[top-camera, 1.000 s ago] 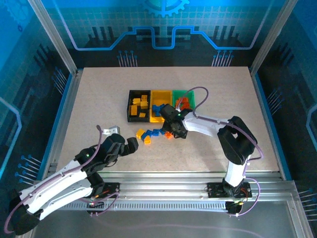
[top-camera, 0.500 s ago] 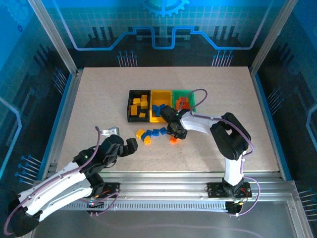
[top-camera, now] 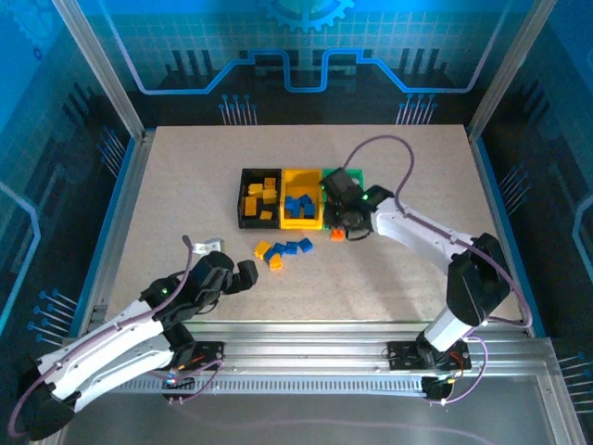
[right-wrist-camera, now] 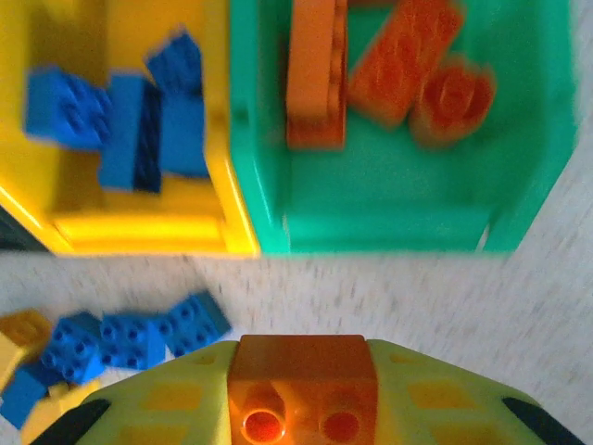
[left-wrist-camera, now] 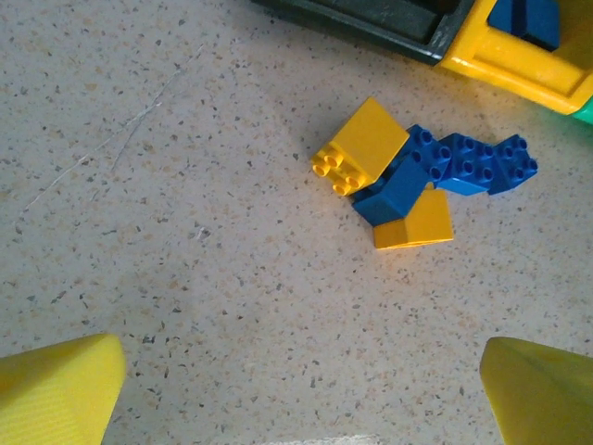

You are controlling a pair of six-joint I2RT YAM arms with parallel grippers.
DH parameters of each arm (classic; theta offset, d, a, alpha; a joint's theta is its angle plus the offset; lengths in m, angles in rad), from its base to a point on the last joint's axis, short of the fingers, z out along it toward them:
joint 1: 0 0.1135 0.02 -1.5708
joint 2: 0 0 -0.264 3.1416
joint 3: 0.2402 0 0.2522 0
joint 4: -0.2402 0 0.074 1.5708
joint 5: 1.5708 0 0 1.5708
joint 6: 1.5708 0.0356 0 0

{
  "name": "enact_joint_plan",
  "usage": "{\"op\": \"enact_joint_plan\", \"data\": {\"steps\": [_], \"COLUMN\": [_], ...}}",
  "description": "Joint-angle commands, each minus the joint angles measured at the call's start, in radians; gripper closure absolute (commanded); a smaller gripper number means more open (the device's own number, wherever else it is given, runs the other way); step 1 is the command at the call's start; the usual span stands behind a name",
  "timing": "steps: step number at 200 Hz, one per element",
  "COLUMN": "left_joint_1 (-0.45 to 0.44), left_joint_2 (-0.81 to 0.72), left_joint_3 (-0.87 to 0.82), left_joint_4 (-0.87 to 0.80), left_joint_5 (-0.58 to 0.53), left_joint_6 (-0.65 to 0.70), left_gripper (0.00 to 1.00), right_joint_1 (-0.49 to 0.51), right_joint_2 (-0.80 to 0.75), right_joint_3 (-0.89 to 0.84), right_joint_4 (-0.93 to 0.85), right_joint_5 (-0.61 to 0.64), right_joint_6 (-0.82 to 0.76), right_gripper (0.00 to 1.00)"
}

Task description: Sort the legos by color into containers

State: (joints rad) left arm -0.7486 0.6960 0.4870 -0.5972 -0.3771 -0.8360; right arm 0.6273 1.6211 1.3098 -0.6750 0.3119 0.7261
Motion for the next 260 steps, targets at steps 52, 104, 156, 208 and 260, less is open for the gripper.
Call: {"op": "enact_joint_plan", "data": {"steps": [52,104,156,208,260], "left_joint_1": [0.014,0.023,0.025,-0.013,-0.046], "left_joint_2": [0.096,0.257,0.563,0.813,0.967], "left_joint_3": [0.062,0.127,0.267,0.373,0.425], "left_joint_4": [0.001,0.053,0.161,0.182,0.241], "left_joint_5": [0.011,0.073,0.153,0.119,0.042], "left_joint_6": [0.029,0.092,0.173,0.184,0.195], "left_gripper": [0.01,0.01,0.22,0.32,0.42], "right_joint_1": [-0.125,-0.148,-0.129,-0.135,-0.149], "right_joint_2": [0.335,0.416,0.245,0.09,0.031], "right_joint_3": [0.373,0.51,0.36,0.163,0.111], "right_joint_4": [-0.071,-0.06,0.018,0.103,0.131], "right_joint_5": [0.176,0.128,0.061,0.002,-0.022], "right_joint_6": [-0.278,-0.306,-0.276,-0.229,-0.229], "right_gripper": [0.62,0.27,0.22,0.22,0.22]}}
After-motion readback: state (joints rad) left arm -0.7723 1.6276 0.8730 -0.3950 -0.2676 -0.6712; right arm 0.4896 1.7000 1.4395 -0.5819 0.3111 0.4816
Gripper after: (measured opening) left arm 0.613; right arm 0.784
